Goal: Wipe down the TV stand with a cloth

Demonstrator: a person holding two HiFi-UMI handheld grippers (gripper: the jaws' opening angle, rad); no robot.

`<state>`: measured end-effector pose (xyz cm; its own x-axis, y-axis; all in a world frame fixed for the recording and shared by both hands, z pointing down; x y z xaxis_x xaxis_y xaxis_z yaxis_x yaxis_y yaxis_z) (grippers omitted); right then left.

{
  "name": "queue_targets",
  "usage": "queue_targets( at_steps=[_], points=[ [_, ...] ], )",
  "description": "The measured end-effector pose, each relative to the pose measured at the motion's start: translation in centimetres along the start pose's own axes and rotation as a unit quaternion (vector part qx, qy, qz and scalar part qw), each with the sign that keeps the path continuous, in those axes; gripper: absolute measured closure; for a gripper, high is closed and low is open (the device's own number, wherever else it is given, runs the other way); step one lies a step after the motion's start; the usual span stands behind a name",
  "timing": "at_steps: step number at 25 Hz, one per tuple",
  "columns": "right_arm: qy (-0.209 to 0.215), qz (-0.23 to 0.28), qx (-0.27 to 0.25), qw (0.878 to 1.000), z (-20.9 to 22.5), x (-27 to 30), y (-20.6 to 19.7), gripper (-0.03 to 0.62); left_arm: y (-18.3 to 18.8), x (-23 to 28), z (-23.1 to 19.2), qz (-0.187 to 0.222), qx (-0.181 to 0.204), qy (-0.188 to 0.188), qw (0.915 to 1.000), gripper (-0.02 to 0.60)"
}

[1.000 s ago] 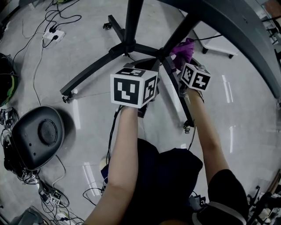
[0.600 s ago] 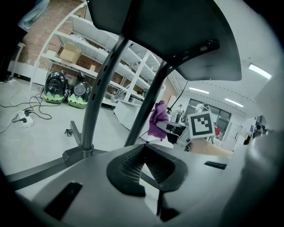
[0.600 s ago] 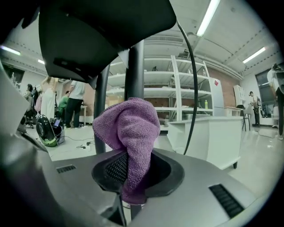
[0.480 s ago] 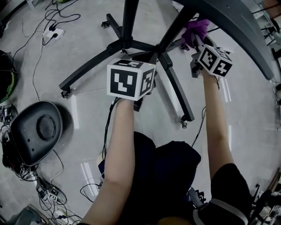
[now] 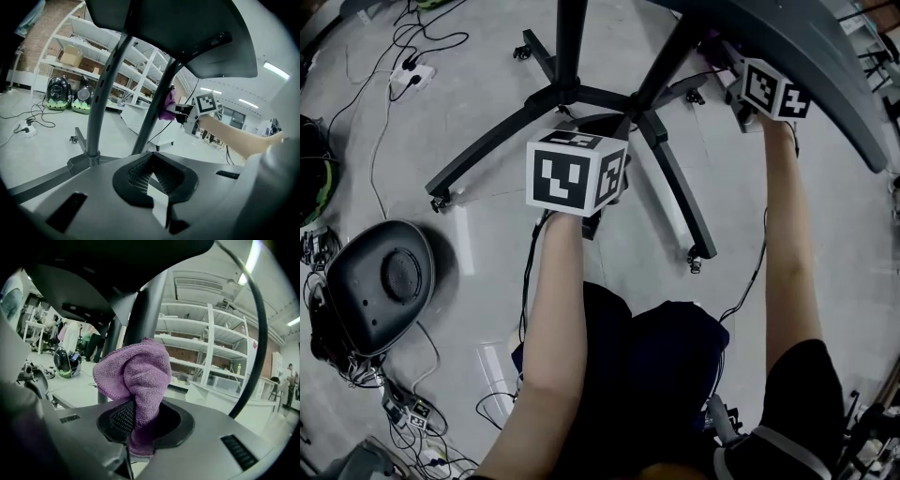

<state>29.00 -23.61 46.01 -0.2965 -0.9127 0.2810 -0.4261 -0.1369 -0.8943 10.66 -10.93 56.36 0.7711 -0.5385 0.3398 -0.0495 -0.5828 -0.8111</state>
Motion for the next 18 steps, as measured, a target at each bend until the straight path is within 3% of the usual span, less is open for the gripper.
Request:
queue_targets(
  at_steps=[4, 18],
  points=[
    [0.002, -0.003, -0.025, 1.0, -0.3, 0.1, -0.2, 0.499, -0.4, 0.5, -0.2, -0.005, -0.006, -0.003, 1.0, 0.577],
    [0.021, -0.048, -0.009, 0.999, -3.6, 1.8, -6.4, 0.499, -0.9, 0.9, -1.0, -0.012, -0.011, -0.003, 0.9999, 0.577]
  ],
)
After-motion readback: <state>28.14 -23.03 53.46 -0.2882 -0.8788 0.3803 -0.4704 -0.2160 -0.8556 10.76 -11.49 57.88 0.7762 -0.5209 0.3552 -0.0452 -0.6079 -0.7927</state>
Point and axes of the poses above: the fingertips, and each gripper's own axes: x forward along the fingers, z to its right, y out of its top, the point moved 2 cm from there along -x, backward along the fingers, and after that the axes turned 7 degrees about -x, right-handed, at the moved point
